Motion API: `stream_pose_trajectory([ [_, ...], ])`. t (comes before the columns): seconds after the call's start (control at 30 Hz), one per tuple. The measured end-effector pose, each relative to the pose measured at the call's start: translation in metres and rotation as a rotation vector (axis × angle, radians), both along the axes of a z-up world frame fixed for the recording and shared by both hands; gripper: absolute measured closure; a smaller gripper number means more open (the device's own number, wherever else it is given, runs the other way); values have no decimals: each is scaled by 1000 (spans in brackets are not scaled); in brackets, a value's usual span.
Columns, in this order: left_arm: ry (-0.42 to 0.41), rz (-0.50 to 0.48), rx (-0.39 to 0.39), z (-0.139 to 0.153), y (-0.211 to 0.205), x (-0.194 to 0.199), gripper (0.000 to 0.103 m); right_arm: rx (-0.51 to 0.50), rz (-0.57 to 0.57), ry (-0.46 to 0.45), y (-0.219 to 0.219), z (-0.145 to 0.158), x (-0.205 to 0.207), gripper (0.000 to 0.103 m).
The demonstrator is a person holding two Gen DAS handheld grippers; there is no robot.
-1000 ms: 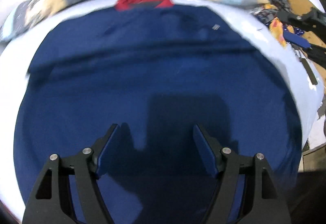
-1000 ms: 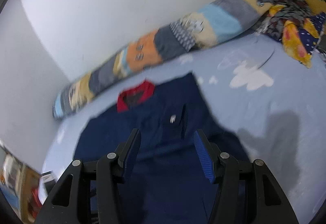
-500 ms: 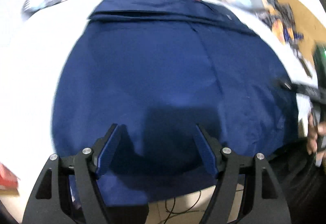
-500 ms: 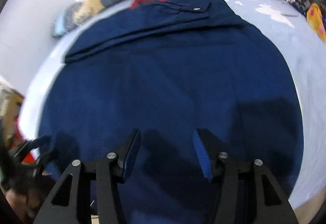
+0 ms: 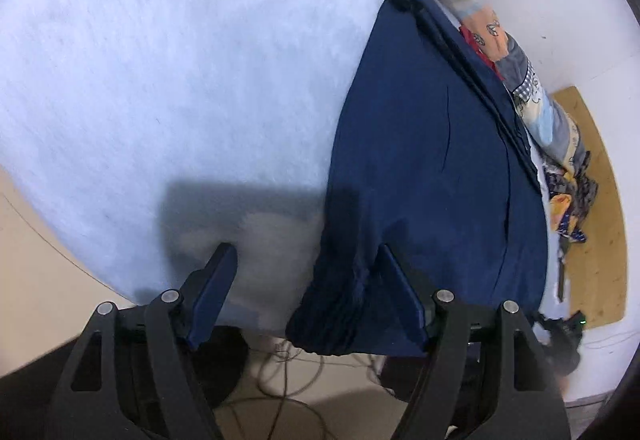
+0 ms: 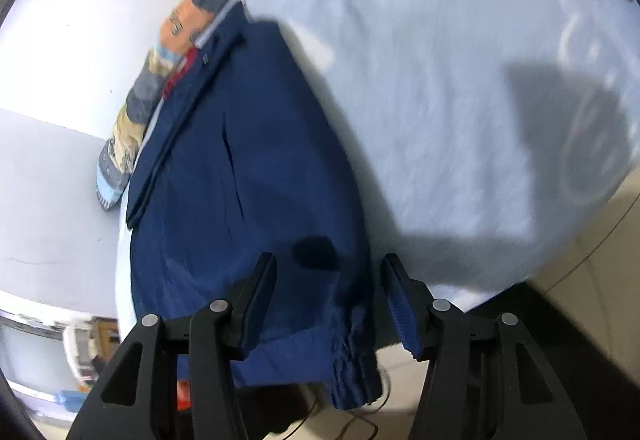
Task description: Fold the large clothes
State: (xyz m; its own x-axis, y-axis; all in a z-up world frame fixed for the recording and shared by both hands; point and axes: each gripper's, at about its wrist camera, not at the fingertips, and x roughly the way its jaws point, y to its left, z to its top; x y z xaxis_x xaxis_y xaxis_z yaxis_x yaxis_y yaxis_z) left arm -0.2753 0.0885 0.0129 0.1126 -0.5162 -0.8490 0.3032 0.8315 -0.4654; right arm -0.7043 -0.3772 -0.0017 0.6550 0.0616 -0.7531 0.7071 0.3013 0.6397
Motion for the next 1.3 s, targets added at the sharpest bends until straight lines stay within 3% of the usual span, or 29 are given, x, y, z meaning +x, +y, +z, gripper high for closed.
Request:
stream_pose_trajectory([
  [0.1,-9,-42,3,1,-14,-6,30,15,71,-13,12,-3,14,46],
  [0.17,-17,-126,-3,2,-30,-16,39,8,124,-32,19,-1,21,46],
  [0.23,-102,-199,67,8,-46,-26,48,30,151,-69,24,-4,23,51],
  [0.3,-164,-205,128,10,-54,-28,63,-23,137,-8,22,-2,21,58],
  [0.47,-116,-175,99,0,-58,-20,63,-58,145,20,22,-2,22,59],
  [0.53,-120,-190,94,1,-61,-23,63,-54,204,-6,32,0,31,82],
  [0.6,-131,-196,86,2,-63,-24,68,-88,240,-10,38,6,30,84],
  [0.63,-135,-197,62,4,-63,-25,75,-90,247,-33,40,10,31,86],
  [0.77,-116,-187,45,2,-62,-19,75,-66,207,-252,36,33,28,89],
  [0.87,-112,-189,72,-1,-61,-19,70,-65,179,-411,32,52,27,91],
  [0.97,-106,-204,83,-2,-66,-18,51,-47,130,-547,23,64,19,91],
  [1.13,-153,-295,127,-2,-92,-27,20,-10,77,-675,12,69,8,92],
  [1.2,-183,-321,161,-2,-101,-33,17,3,71,-719,10,71,8,92],
  [1.3,-161,-296,118,-2,-100,-30,17,9,72,-781,7,75,8,92],
])
